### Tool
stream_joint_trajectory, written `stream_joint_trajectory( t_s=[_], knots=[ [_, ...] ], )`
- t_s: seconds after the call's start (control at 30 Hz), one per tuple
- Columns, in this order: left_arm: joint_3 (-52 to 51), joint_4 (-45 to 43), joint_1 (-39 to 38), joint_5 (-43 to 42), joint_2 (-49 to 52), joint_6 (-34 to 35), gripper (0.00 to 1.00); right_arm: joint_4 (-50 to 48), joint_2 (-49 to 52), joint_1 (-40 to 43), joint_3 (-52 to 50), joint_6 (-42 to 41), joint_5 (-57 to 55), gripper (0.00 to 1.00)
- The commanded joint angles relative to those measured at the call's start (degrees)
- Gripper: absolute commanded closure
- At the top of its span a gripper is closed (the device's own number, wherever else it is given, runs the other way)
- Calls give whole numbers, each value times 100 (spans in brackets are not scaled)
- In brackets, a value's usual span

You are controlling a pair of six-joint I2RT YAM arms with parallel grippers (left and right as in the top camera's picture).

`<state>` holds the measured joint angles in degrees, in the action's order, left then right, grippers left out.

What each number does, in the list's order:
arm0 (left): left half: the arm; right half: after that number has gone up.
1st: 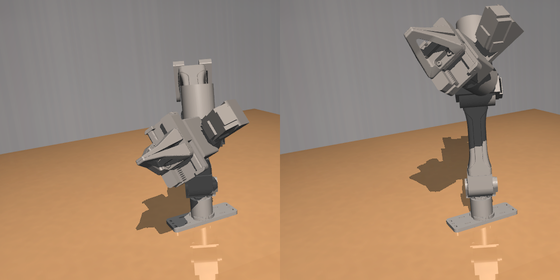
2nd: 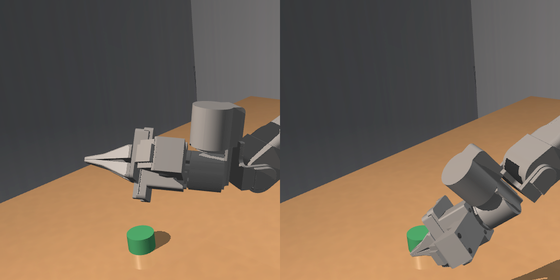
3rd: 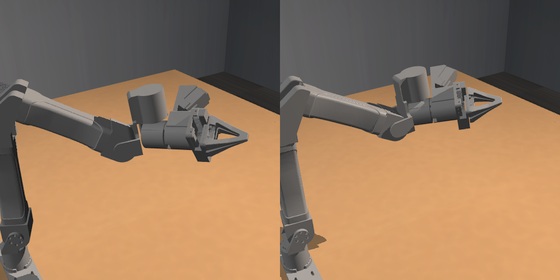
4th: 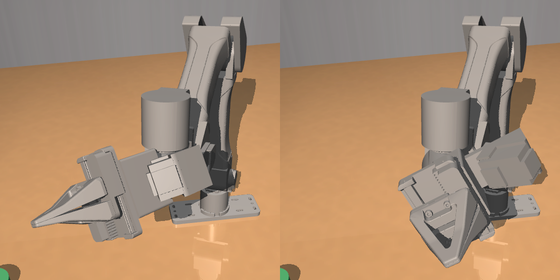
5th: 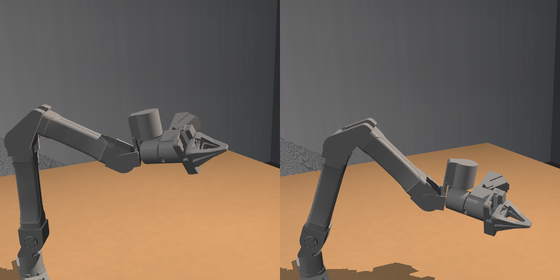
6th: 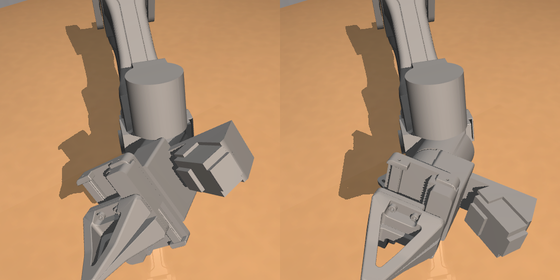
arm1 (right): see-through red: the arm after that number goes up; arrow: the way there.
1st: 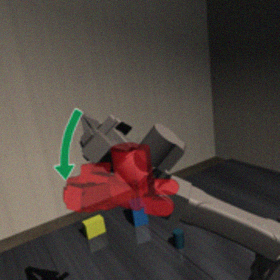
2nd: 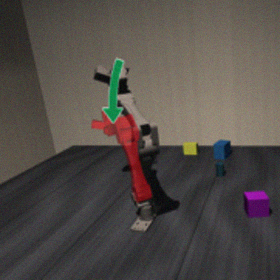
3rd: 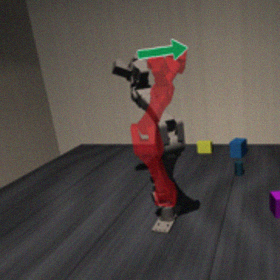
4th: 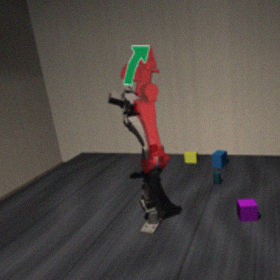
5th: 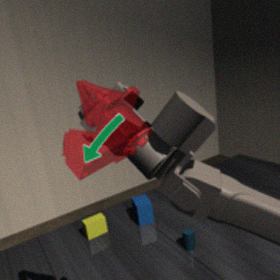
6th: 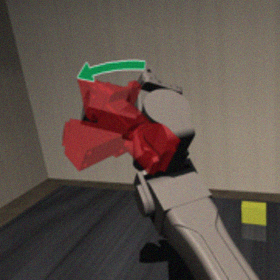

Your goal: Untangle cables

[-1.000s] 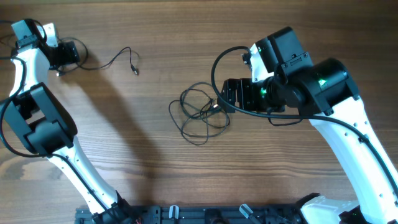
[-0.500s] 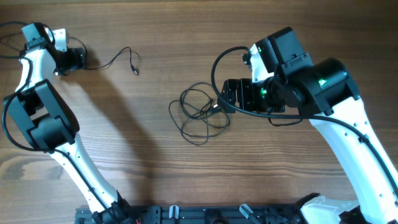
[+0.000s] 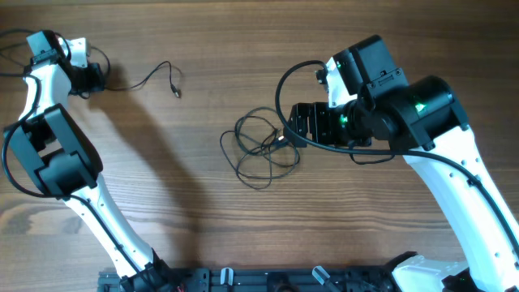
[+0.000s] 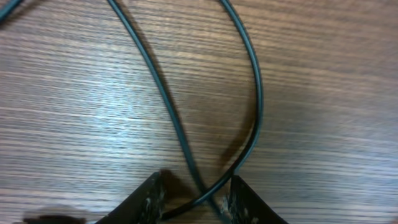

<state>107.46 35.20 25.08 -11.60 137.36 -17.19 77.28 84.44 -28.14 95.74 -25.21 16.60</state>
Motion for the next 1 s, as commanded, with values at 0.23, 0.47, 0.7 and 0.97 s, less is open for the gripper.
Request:
stream_joint_trajectory(
  t_s=[0.23, 0.47, 0.7, 0.97],
  knots=[
    [-61, 83, -22, -1478, 42, 1451, 96, -4, 90, -39, 24, 129, -72, 0],
    [-61, -72, -22, -1683, -293, 2118, 96, -9, 98, -39, 24, 260, -72, 0],
    [-61, -999, -55, -3512, -638, 3967, 96, -13, 98, -39, 24, 275, -74, 0],
    [-63, 219, -833, -3718, -643, 3530, 65, -149, 258, -39, 24, 356, -50, 0]
  ],
)
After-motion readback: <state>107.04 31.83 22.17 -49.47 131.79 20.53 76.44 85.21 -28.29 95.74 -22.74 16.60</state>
